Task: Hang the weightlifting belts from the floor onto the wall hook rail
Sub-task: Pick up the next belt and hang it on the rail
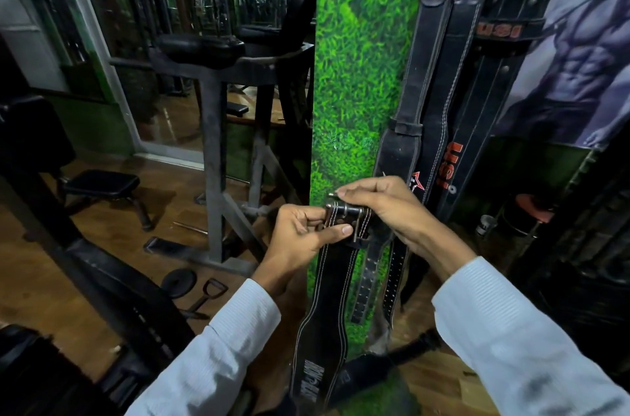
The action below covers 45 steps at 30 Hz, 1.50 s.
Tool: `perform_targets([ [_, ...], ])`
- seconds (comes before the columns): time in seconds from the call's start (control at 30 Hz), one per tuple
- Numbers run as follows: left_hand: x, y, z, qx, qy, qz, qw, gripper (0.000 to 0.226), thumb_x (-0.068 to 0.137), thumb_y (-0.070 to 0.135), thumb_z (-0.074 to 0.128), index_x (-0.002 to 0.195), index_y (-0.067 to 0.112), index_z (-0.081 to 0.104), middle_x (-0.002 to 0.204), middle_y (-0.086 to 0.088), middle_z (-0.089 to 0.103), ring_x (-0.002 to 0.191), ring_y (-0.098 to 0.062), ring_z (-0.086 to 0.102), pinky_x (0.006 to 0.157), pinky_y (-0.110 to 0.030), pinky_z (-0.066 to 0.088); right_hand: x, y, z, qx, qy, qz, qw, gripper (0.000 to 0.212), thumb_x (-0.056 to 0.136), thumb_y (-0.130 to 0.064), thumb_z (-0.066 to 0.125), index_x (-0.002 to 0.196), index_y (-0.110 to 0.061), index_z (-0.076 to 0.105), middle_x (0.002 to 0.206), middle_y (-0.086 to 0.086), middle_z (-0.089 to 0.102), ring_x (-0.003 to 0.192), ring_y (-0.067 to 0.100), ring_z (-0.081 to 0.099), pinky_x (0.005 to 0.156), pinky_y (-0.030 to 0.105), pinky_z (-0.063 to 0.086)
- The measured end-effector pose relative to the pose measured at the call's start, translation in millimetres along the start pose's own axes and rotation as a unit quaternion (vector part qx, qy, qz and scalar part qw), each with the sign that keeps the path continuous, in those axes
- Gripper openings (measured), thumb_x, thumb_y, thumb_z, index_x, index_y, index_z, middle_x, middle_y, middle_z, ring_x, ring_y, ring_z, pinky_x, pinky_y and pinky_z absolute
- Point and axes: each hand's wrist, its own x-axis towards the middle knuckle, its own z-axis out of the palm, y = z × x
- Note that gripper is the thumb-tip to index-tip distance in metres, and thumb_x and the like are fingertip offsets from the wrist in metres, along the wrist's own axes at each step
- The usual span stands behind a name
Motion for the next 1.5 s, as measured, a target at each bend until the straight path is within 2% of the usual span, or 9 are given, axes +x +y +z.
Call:
perform_targets([
  [0.17,0.0,14.1,7.1,-0.001,-0.008,-0.003,1.000,0.052,0.079,-0.017,0.075,0.051,0.025,0.065,0.050,0.023,0.057,0.052,0.014,0.051,0.052,-0.005,0.040,-1.5,3.3,1.5,-0.097,0.104,-0.158,0.977,0.025,0.085,-0.028,0.084,0.110,-0.024,0.082,0.110,-0.009,0.078,0.110,0.005,0.070,0.104,0.033,0.053],
  [0.27,4.4,13.0,12.9,-0.005,-0.012,0.002,1.000,0.037,0.080,-0.019,0.073,0.052,-0.008,0.052,0.045,0.024,0.051,0.047,0.015,0.048,0.050,-0.002,0.036,-1.8,2.2,0.4,-0.132,0.119,-0.178,0.968,0.026,0.086,-0.032,0.083,0.111,-0.029,0.081,0.112,-0.012,0.077,0.111,0.003,0.069,0.105,0.038,0.054],
  [0.4,9.5,12.6,6.6,0.013,-0.002,-0.007,1.000,0.040,0.081,-0.016,0.075,0.049,0.004,0.061,0.050,0.022,0.059,0.052,0.013,0.053,0.054,-0.004,0.041,-11.4,-6.1,-3.0,-0.138,0.081,-0.251,0.955,0.022,0.086,-0.044,0.079,0.090,-0.024,0.086,0.116,-0.010,0.075,0.120,0.010,0.064,0.106,0.037,0.049],
  [0.57,18.0,13.9,-4.2,0.004,0.021,-0.003,1.000,0.010,0.078,-0.002,0.084,0.076,0.007,0.081,0.085,-0.003,0.079,0.080,-0.015,0.068,0.077,-0.029,0.055,-5.1,-21.2,-14.4,0.037,0.115,-0.083,0.989,0.062,0.100,-0.059,0.049,0.085,-0.009,0.082,0.111,-0.007,0.079,0.111,0.002,0.068,0.100,0.034,0.046],
  [0.73,21.7,21.6,-2.3,-0.002,0.011,0.009,1.000,0.017,0.081,-0.001,0.082,0.097,0.001,0.081,0.098,-0.012,0.081,0.090,-0.019,0.073,0.085,-0.031,0.058,13.3,-19.8,-23.7,-0.149,-0.018,0.106,0.983,0.053,0.095,-0.059,0.061,0.060,-0.022,0.044,0.087,-0.007,0.072,0.092,-0.007,0.064,0.100,0.032,0.040],
  [0.87,29.7,21.7,-1.7,0.013,0.011,0.006,1.000,0.013,0.083,0.007,0.083,0.094,0.001,0.081,0.098,-0.016,0.080,0.088,-0.016,0.071,0.081,-0.028,0.054,20.5,-26.2,-27.0,-0.052,0.030,0.009,0.998,0.030,0.096,-0.037,0.069,0.081,-0.011,0.075,0.080,-0.014,0.075,0.082,-0.005,0.067,0.080,0.024,0.046],
  [1.13,61.3,66.6,-1.3,-0.031,0.107,0.031,0.993,0.026,0.089,0.002,0.074,0.065,0.012,0.078,0.062,0.001,0.072,0.058,-0.005,0.064,0.057,-0.021,0.050,44.4,-65.4,-36.0,-0.117,0.224,-0.169,0.953,0.021,0.090,-0.045,0.075,0.080,-0.028,0.079,0.069,-0.007,0.073,0.060,0.004,0.057,0.060,0.024,0.045],
  [1.27,98.2,97.5,-13.0,-0.025,0.197,0.129,0.972,0.017,0.090,0.026,0.078,0.081,0.012,0.080,0.076,-0.007,0.079,0.069,-0.014,0.071,0.065,-0.027,0.057,62.0,-96.0,-49.5,-0.092,0.228,-0.179,0.953,0.020,0.089,-0.041,0.076,0.081,-0.023,0.079,0.074,0.012,0.075,0.054,0.016,0.060,0.051,0.024,0.046],
  [1.5,183.7,159.2,-14.4,0.053,0.112,0.183,0.975,0.014,0.082,0.010,0.084,0.086,0.022,0.078,0.073,-0.005,0.079,0.075,-0.024,0.078,0.078,-0.044,0.065,99.5,-137.3,-59.0,-0.126,0.272,-0.171,0.939,0.025,0.088,-0.042,0.077,0.078,-0.019,0.079,0.070,0.009,0.077,0.046,0.015,0.066,0.061,0.054,0.063],
])
